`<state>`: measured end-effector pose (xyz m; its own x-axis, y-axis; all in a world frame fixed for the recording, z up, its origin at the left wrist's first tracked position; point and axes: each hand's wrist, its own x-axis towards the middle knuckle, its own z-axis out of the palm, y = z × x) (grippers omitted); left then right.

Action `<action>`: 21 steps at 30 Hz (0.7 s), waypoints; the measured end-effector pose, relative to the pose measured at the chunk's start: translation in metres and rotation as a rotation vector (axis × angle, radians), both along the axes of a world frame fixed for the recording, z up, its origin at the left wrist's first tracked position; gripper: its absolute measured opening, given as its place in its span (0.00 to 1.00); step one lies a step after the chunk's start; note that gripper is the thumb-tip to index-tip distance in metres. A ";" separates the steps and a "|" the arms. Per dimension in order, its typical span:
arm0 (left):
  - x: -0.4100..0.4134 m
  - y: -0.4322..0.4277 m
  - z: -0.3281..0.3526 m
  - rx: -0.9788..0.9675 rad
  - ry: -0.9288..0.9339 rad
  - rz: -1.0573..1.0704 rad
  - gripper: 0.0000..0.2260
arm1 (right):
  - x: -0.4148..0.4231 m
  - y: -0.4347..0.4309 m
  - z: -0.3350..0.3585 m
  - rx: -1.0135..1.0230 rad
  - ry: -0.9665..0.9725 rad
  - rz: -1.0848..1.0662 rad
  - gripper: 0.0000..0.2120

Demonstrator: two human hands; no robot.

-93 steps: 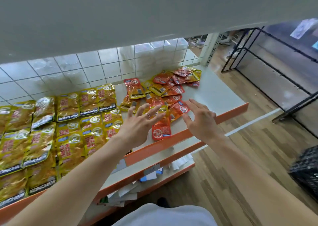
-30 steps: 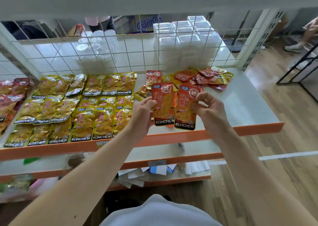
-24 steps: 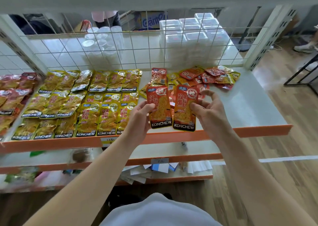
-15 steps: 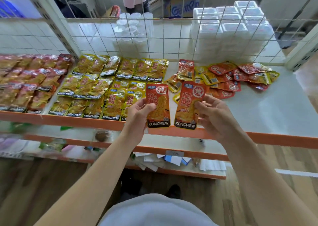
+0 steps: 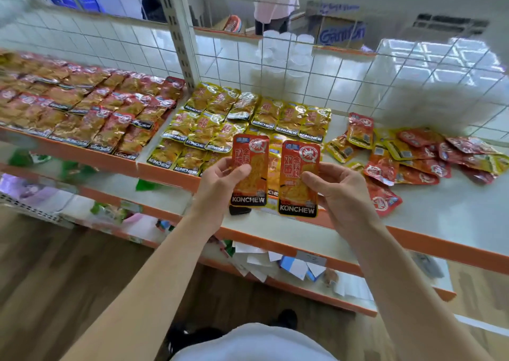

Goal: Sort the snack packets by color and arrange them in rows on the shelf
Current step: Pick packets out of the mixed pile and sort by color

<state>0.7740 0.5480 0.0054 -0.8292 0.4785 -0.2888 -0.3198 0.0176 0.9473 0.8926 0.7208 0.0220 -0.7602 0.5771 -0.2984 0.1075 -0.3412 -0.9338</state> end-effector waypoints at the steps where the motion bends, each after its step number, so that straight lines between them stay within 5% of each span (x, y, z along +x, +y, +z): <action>1: -0.005 -0.013 0.001 -0.006 0.014 0.006 0.12 | -0.007 -0.012 0.002 0.011 -0.003 0.002 0.07; 21: -0.116 -0.269 0.023 0.008 0.100 0.122 0.06 | -0.132 -0.265 0.013 0.058 0.002 0.000 0.04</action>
